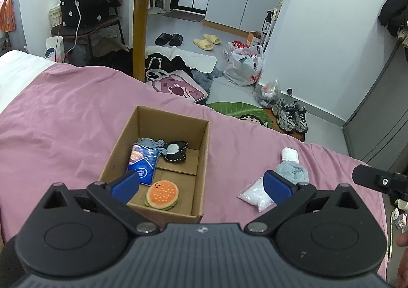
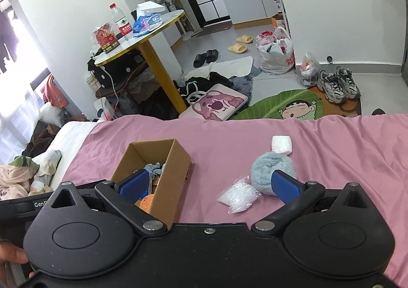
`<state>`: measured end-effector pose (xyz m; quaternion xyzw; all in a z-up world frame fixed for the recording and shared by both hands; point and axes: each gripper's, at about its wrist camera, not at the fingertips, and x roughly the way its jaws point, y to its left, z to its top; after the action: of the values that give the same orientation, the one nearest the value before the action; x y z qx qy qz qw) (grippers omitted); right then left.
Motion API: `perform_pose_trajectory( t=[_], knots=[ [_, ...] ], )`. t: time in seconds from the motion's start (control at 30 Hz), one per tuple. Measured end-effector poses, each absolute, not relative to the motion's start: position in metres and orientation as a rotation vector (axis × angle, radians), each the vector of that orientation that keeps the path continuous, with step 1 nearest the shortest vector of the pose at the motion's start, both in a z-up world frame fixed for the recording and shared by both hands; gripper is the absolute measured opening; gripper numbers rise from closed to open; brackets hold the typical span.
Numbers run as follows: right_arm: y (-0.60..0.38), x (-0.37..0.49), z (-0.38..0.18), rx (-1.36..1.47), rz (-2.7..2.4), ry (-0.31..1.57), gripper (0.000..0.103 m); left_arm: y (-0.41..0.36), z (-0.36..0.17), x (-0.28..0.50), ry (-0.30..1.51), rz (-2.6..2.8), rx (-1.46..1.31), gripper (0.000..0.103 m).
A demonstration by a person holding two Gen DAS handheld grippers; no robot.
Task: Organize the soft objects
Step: 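Reach the left tool to the grey fluffy plush and close on it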
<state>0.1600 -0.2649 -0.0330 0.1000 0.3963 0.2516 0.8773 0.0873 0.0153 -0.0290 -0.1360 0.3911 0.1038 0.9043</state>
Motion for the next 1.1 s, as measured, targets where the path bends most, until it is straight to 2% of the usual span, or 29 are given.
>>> perform_pose_trajectory(
  t=[0.7, 0.77, 0.83, 0.97, 1.1],
  knots=[
    [-0.311, 0.196, -0.086, 0.353, 0.459, 0.87, 0.101, -0.03, -0.063, 0.131, 0.862, 0.2, -0.252, 0.1],
    [-0.313, 0.199, -0.092, 0.369, 0.456, 0.878, 0.095, -0.033, -0.067, 0.136, 0.86, 0.194, -0.259, 0.1],
    [-0.316, 0.203, -0.098, 0.386, 0.449, 0.892, 0.094, -0.038, -0.071, 0.141, 0.855, 0.186, -0.259, 0.099],
    [-0.322, 0.215, -0.114, 0.425, 0.423, 0.927, 0.081, -0.048, -0.081, 0.155, 0.859, 0.162, -0.262, 0.091],
    [-0.325, 0.227, -0.13, 0.475, 0.406, 0.959, 0.073, -0.057, -0.095, 0.171, 0.884, 0.138, -0.276, 0.081]
  ],
)
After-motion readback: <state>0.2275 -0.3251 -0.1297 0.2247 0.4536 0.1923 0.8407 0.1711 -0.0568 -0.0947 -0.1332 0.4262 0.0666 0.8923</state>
